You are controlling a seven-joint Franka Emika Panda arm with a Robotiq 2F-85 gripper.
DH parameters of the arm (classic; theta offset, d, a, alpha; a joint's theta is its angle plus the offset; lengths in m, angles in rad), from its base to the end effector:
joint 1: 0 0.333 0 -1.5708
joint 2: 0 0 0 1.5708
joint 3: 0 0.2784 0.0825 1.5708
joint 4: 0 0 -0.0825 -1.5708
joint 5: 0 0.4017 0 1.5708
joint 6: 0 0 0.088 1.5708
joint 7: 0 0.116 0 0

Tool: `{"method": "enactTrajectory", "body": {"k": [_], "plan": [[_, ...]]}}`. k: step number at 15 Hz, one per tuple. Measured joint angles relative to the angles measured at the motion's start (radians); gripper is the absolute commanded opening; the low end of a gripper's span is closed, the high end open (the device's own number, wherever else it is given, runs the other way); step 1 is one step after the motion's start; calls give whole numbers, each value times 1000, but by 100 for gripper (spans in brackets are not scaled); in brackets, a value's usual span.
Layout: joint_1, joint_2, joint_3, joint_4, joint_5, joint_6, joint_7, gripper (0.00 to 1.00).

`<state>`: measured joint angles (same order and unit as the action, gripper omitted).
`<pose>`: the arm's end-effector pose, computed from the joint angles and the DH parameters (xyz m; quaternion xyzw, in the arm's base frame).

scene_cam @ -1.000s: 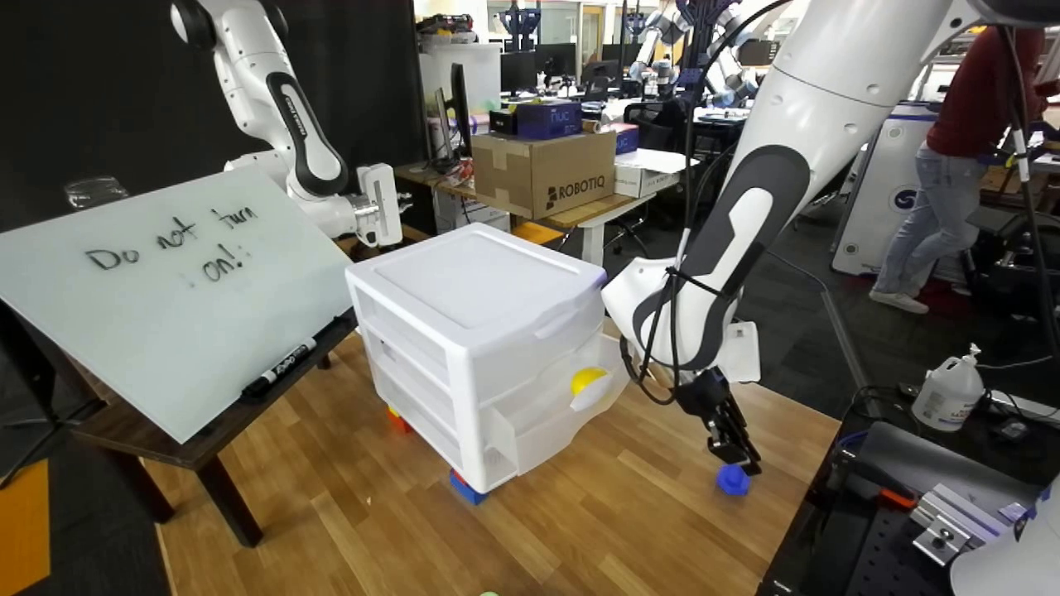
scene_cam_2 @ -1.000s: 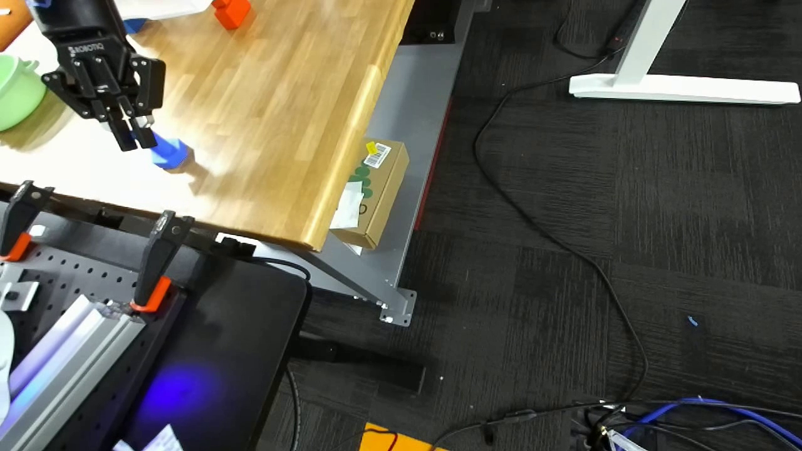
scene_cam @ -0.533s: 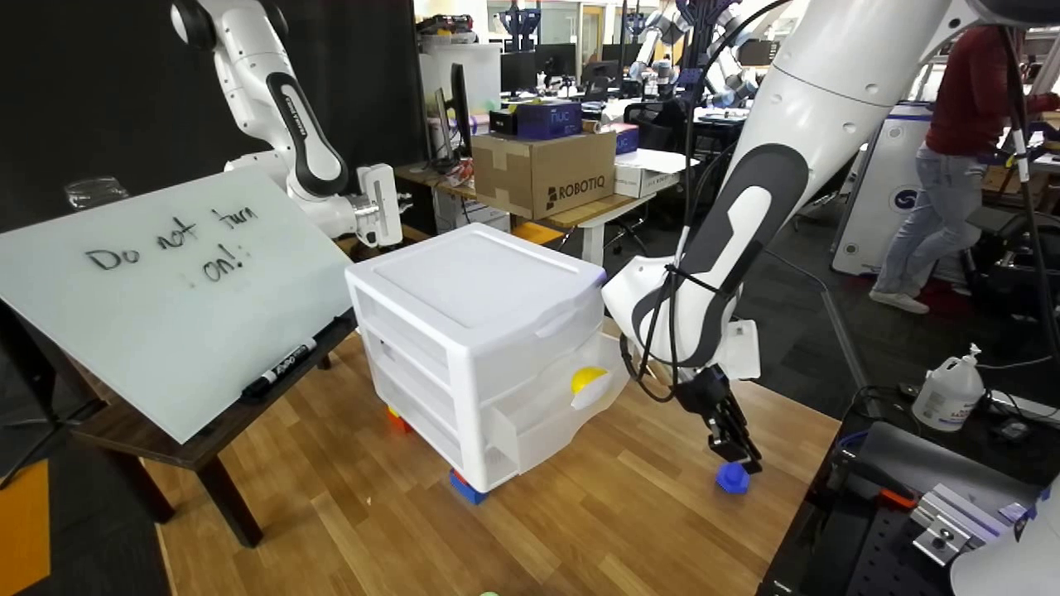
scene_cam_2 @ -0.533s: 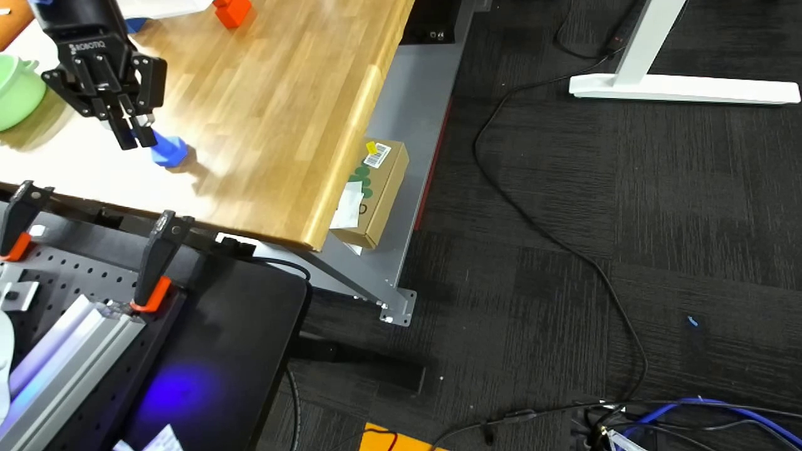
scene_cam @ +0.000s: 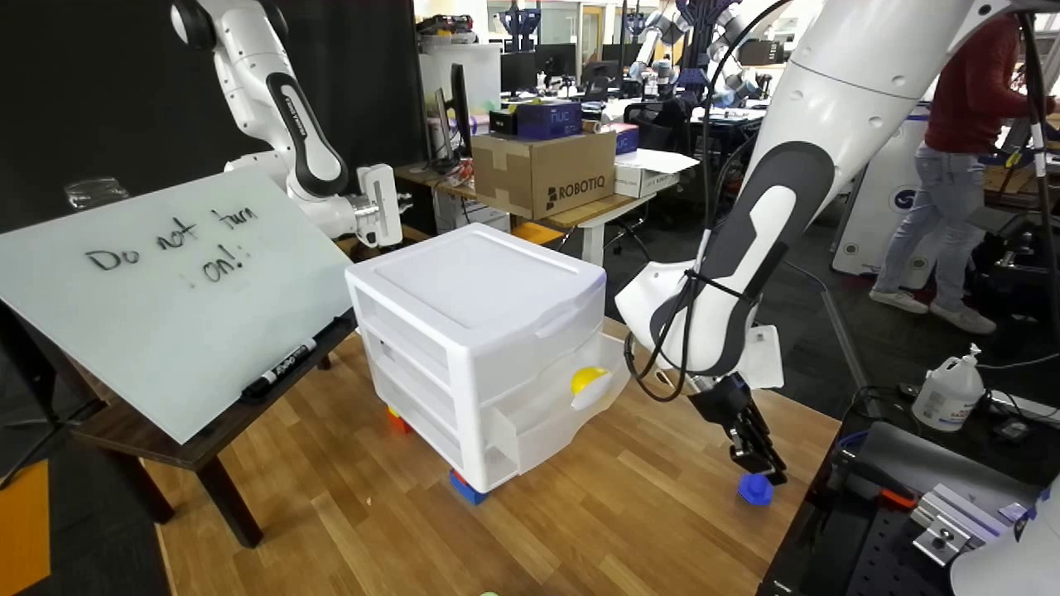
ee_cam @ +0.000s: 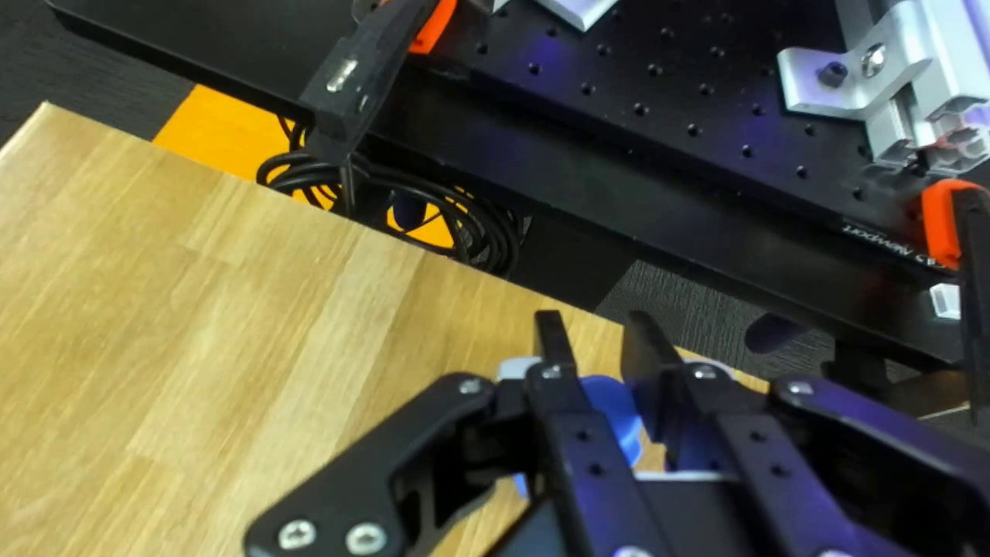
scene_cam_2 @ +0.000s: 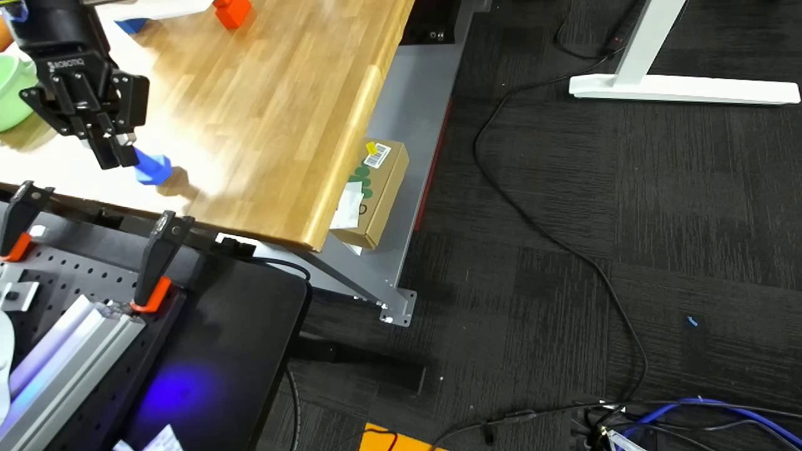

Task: Put the yellow object in the open drawer and then close it

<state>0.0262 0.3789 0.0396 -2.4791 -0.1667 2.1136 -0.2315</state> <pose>0.3577 0.0177 0.0538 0.9086 0.2041 -0.3642 0.0134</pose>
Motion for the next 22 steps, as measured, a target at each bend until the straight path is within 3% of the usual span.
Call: {"method": "enactTrajectory", "body": {"k": [7, 13, 17, 22], "plan": [[68, -125, 54, -127, 0, 18, 127, 6], [133, -166, 88, -147, -3, 16, 226, 6], [185, -149, 115, -80, -10, -37, 290, 6], [282, -39, 163, 121, -51, -194, 381, 6]]}}
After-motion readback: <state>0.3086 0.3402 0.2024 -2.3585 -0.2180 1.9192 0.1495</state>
